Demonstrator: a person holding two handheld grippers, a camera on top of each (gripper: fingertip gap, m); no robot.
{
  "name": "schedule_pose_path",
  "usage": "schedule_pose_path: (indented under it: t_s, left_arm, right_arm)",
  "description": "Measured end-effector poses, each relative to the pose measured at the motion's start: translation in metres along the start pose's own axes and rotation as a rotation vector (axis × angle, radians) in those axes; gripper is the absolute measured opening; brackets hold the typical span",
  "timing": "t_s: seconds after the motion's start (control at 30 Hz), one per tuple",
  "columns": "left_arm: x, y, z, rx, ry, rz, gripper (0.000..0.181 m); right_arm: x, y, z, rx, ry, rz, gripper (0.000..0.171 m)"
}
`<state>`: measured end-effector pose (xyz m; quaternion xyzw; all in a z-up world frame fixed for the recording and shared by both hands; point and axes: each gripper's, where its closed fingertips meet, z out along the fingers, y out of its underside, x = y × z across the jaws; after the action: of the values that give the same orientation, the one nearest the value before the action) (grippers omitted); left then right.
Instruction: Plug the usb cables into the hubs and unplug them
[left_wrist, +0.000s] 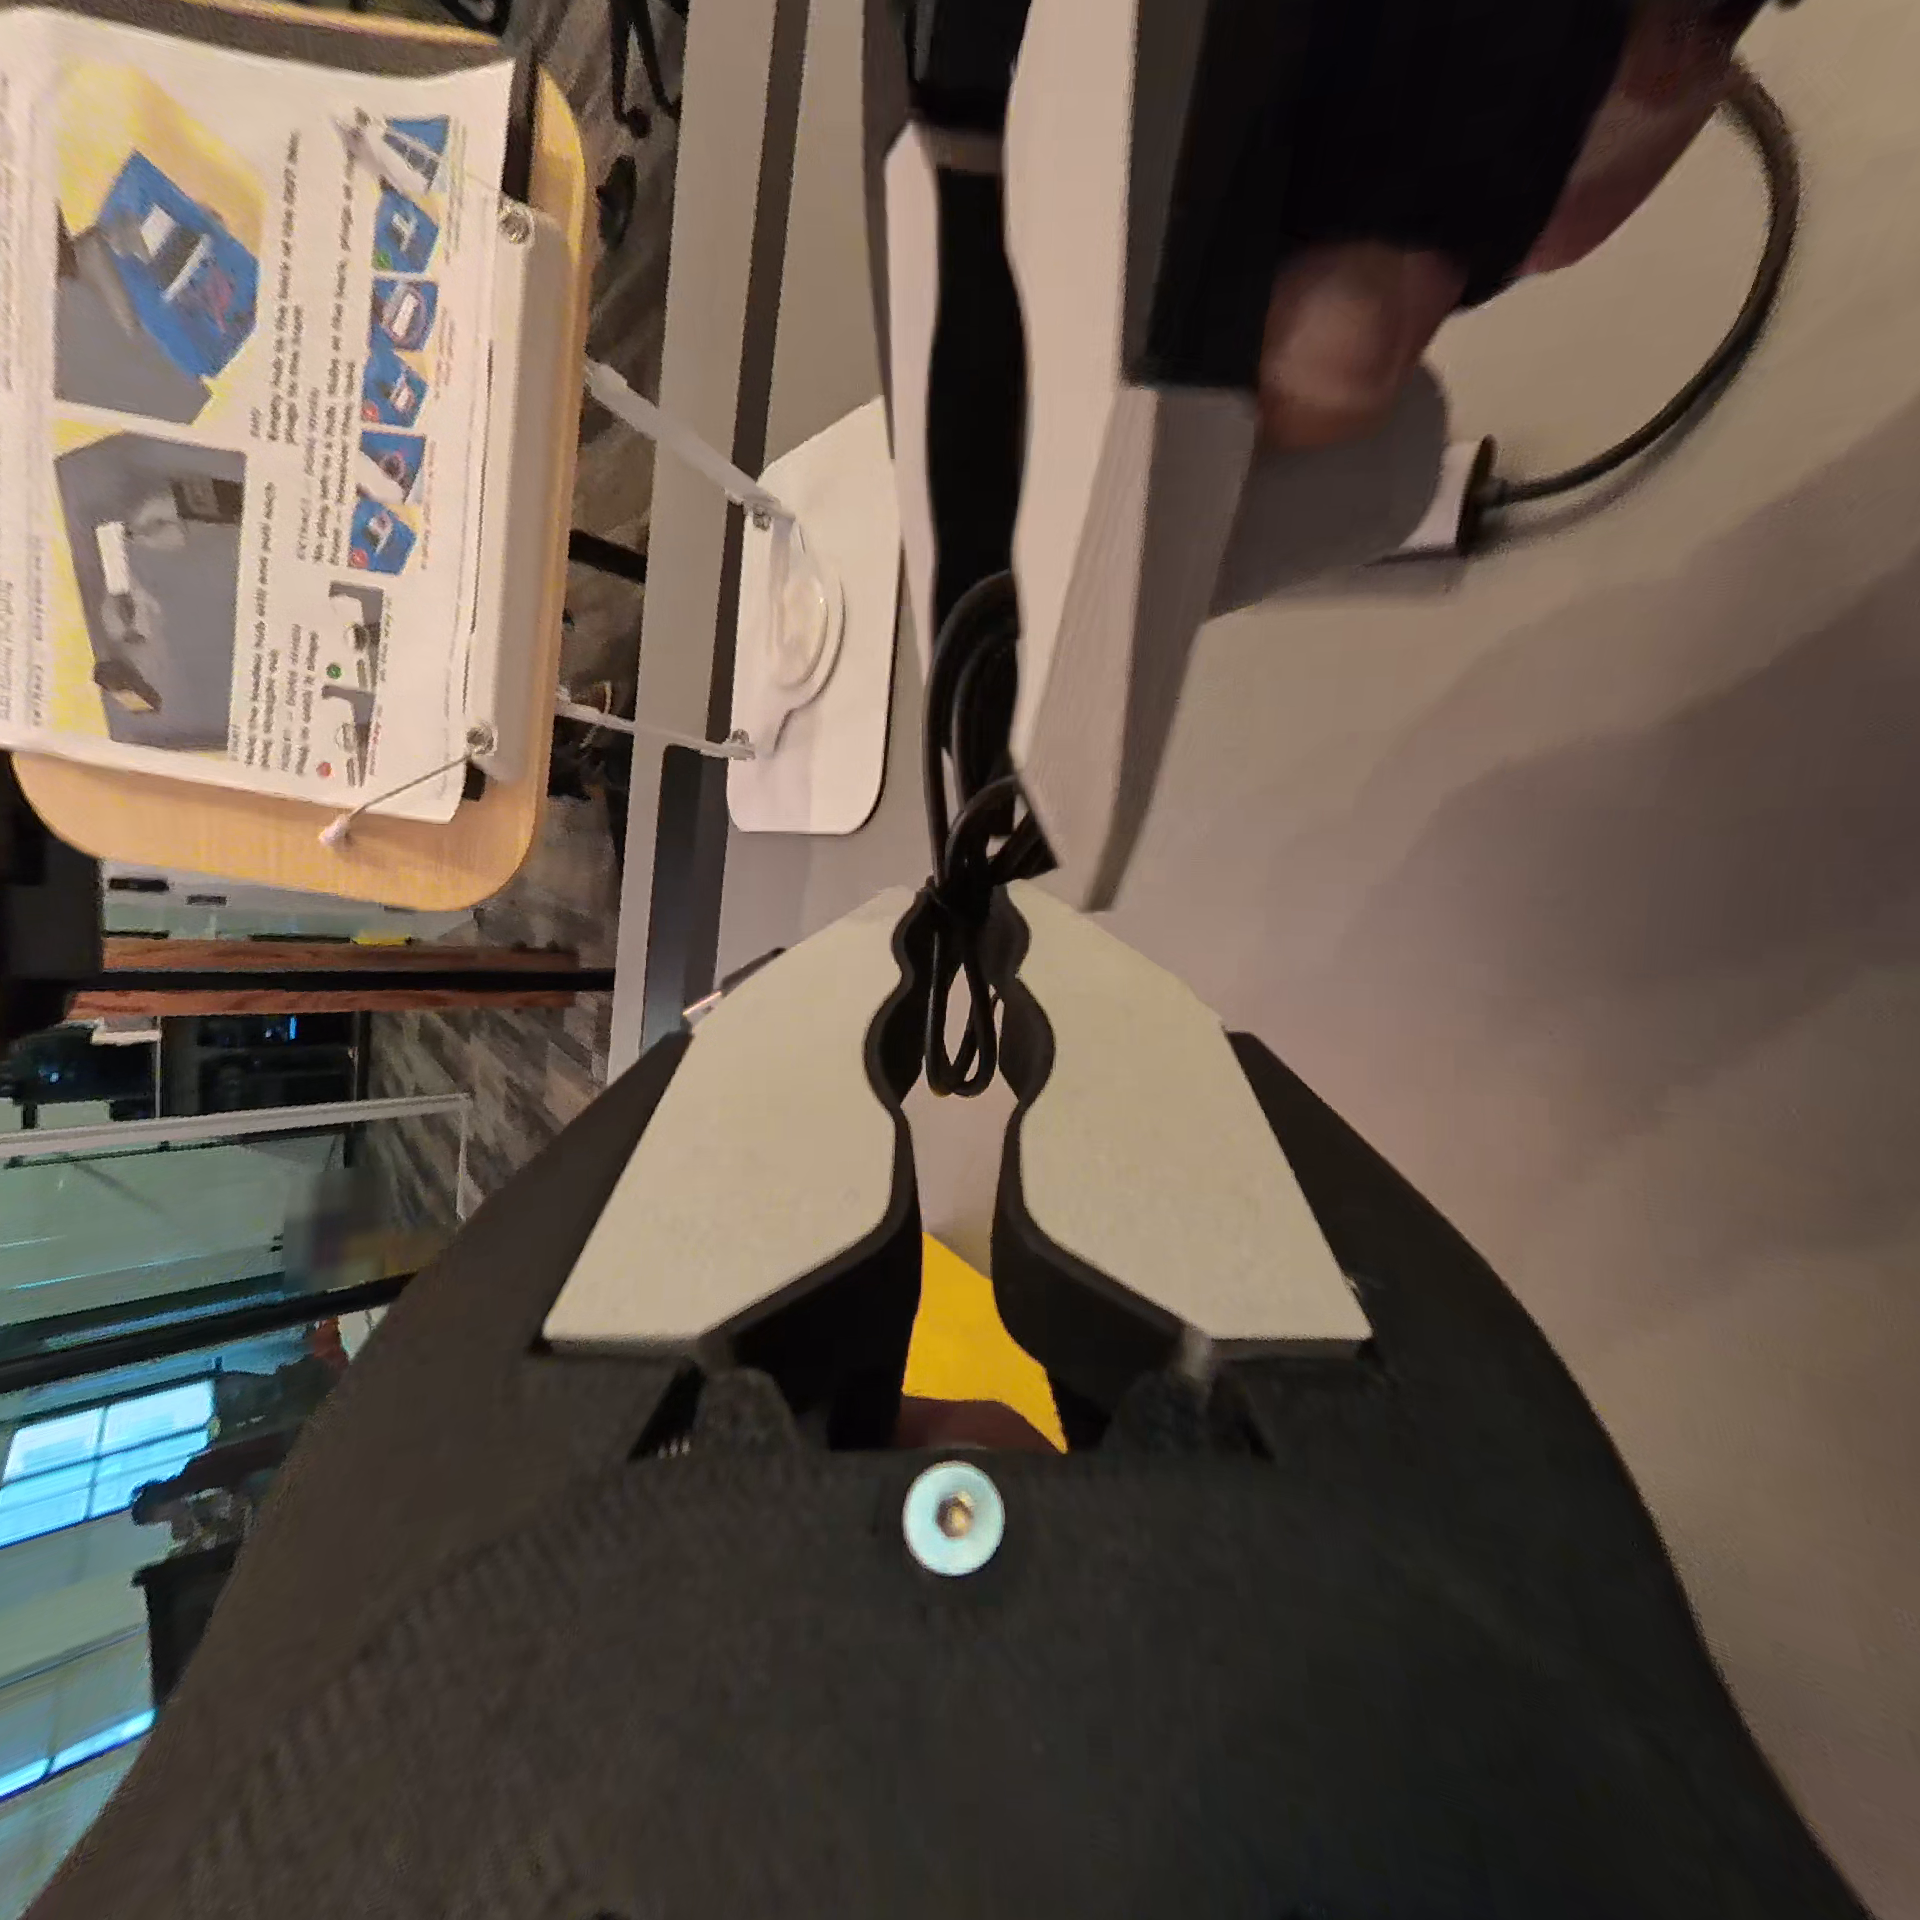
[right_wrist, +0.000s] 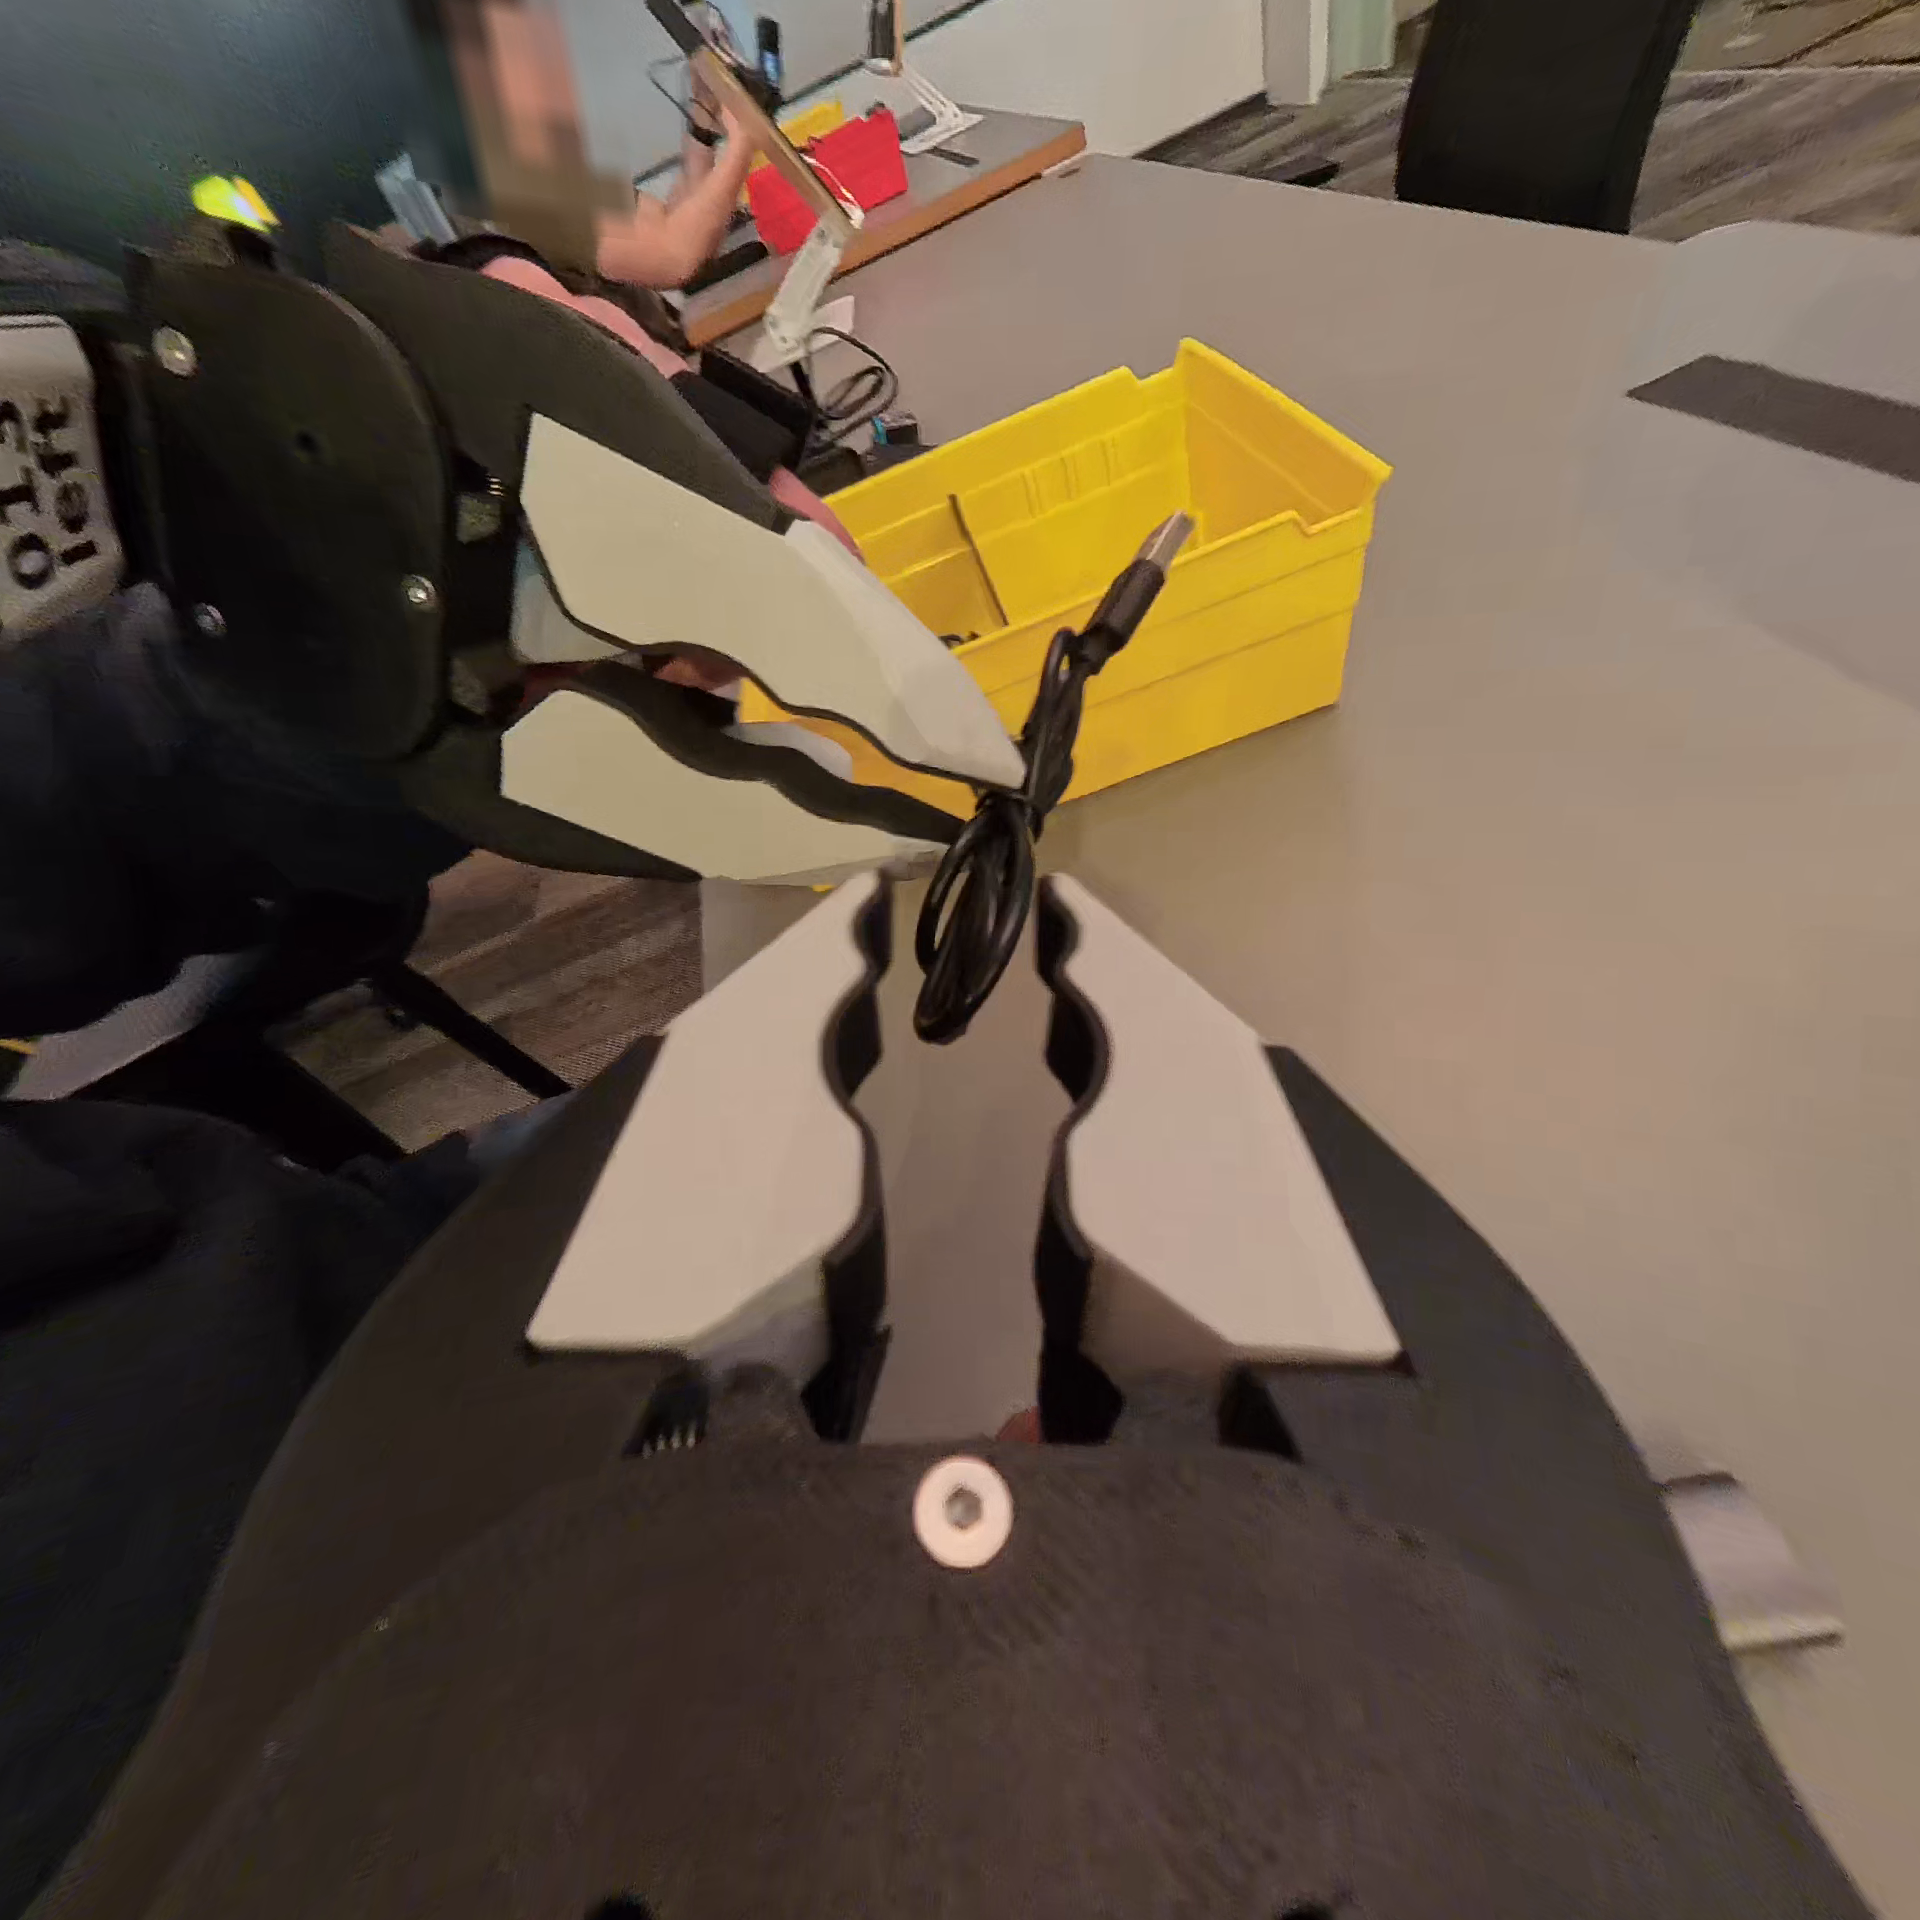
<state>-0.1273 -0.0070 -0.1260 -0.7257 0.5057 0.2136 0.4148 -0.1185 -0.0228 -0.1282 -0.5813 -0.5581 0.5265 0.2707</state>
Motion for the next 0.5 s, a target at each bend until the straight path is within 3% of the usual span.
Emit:
schedule_pose_path:
  t_s: [0.03, 0.2, 0.33, 0.43, 0.5]
  left_arm:
    - [0.0, -0.003, 0.001, 0.007, -0.006, 0.003, 0.01]
    - [0.003, -0.009, 0.007, 0.029, -0.023, 0.02, 0.01]
    - [-0.003, -0.016, -0.001, 0.065, -0.001, 0.005, 0.032]
    - [0.003, -0.017, -0.001, 0.019, 0.119, 0.011, 0.048]
    - [0.013, -0.01, 0.006, -0.046, 0.215, 0.021, 0.048]
  right_arm:
    - [0.001, 0.001, -0.001, 0.013, -0.011, 0.016, 0.017]
    - [0.011, 0.006, -0.008, 0.011, 0.001, 0.016, 0.007]
    - [0.021, 0.012, -0.017, -0.067, 0.033, -0.042, 0.006]
    - [0.018, 0.022, -0.022, -0.183, 0.008, -0.127, 0.006]
    - [0.012, 0.026, -0.024, -0.241, -0.02, -0.186, 0.006]
